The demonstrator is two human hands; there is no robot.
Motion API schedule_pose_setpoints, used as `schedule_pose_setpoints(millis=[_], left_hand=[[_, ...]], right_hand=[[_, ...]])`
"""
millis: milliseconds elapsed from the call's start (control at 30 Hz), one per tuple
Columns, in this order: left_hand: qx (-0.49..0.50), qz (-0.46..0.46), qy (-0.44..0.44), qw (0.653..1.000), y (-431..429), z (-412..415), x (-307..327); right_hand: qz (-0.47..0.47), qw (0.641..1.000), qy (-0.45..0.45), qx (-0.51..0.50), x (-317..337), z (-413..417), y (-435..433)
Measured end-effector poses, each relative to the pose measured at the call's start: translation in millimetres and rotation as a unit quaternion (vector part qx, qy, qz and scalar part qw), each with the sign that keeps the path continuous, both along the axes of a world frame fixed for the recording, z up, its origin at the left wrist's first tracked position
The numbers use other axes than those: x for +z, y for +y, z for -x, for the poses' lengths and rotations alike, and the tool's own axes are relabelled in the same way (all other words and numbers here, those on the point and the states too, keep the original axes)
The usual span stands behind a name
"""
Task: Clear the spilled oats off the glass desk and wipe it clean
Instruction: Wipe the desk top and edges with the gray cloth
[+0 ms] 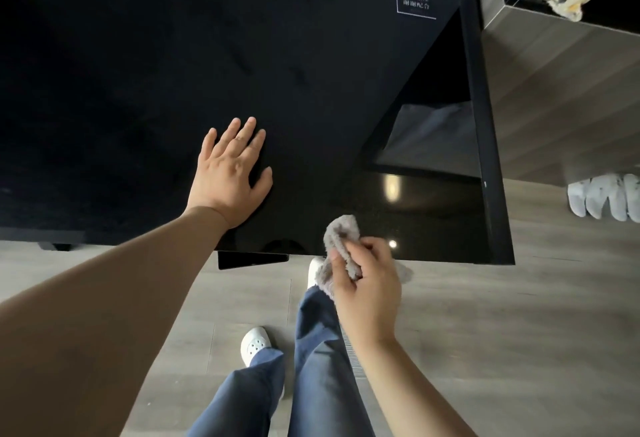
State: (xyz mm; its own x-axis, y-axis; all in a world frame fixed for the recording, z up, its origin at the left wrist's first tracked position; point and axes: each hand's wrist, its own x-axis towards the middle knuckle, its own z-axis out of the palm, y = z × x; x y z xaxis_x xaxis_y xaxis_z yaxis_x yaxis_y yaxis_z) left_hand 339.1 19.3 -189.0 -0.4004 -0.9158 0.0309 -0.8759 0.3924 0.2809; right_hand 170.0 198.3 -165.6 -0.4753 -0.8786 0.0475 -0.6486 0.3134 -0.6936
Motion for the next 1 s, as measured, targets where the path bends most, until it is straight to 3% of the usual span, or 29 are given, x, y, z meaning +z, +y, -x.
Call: schedule_pose_setpoints(millis=[100,233,367,467,567,733,867,1000], left_hand=[[-0.002,-0.003,0.003,1.0,-0.7,0.2,1.4],[0.0,-0.021,0.023,1.0,-1.6,-1.1,4.4],[0.019,-0.035,0.062,0.997,-17.7,-3.2,18.2],[0.039,-0.031,0.094,0.994,-39.1,-7.8,27.0],[0.082,-0.019,0.068,0.994,-63.4,-7.6,29.2],[0.098,-0.038,0.037,0.994,-112.0,0.0,20.4],[0.108,-0.047,-0.002,0.993,-145.7,7.4,11.1],[0.124,-0.013,-0.01,0.992,-147.8,9.0,5.6]], right_hand=[[-0.029,0.99,-0.113,0.072,15.3,-11.7,2.5],[-0.011,0.99,-0.137,0.033,36.5,-7.0,-17.6],[0.018,0.996,-0.09,0.012,58.7,31.1,-58.9],[-0.027,0.99,-0.137,0.009,75.7,62.4,-101.4],[-0.093,0.974,-0.204,0.031,89.0,84.8,-153.0],[-0.052,0.982,-0.167,0.07,92.2,104.2,-240.5],[-0.032,0.99,-0.086,0.108,66.0,111.4,-307.7],[0.011,0.997,-0.026,0.074,45.6,115.3,-374.0]])
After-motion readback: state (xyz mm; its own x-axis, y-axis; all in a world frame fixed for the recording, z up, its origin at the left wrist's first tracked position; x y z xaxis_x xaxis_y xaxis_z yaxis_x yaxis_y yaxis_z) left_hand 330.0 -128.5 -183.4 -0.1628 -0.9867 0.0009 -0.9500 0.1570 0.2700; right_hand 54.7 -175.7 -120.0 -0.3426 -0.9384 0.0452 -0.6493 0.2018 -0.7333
